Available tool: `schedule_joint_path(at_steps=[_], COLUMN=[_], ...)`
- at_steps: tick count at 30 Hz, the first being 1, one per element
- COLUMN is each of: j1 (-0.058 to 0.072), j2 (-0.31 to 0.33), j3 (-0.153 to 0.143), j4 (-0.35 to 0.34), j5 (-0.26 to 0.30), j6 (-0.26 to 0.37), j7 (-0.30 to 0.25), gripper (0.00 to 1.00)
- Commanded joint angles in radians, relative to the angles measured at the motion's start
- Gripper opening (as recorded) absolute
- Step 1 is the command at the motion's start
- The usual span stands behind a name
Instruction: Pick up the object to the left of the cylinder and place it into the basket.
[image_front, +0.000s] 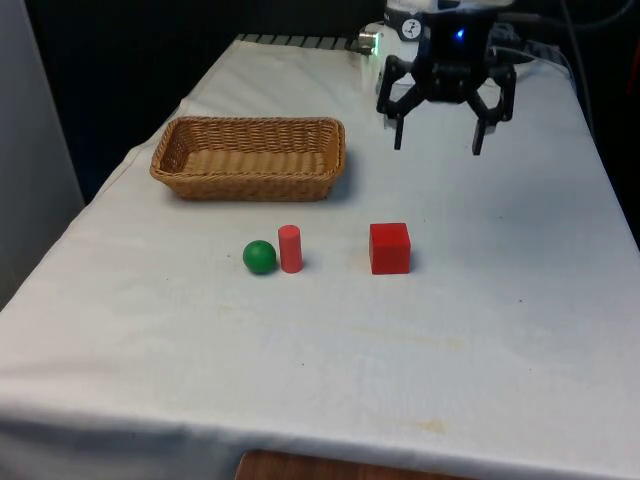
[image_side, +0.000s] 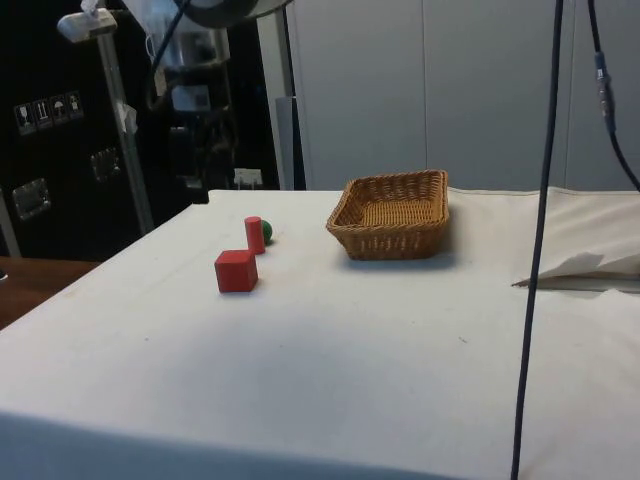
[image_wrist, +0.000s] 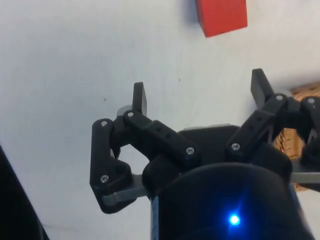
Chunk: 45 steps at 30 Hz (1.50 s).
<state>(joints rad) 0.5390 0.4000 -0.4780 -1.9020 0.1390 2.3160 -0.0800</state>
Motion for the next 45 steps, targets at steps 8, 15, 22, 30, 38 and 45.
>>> schedule_joint_path(at_steps=[8,15,22,30,38,45], j1=[-0.006,-0.005,-0.011,-0.021,-0.023,-0.031], j2=[0.033,0.061,0.095,0.132,0.155,0.178], j3=[0.01,0.012,0.016,0.009,0.006,0.011], j4=[-0.003,-0.018,-0.028,-0.03,-0.03,-0.021], j5=[0.02,0.038,0.046,0.054,0.067,0.076], j6=[0.05,0.096,0.137,0.175,0.211,0.225], j7=[-0.05,-0.093,-0.123,-0.159,-0.178,-0.18], gripper=[1.0,1.0,1.0,1.0,1.0,1.0])
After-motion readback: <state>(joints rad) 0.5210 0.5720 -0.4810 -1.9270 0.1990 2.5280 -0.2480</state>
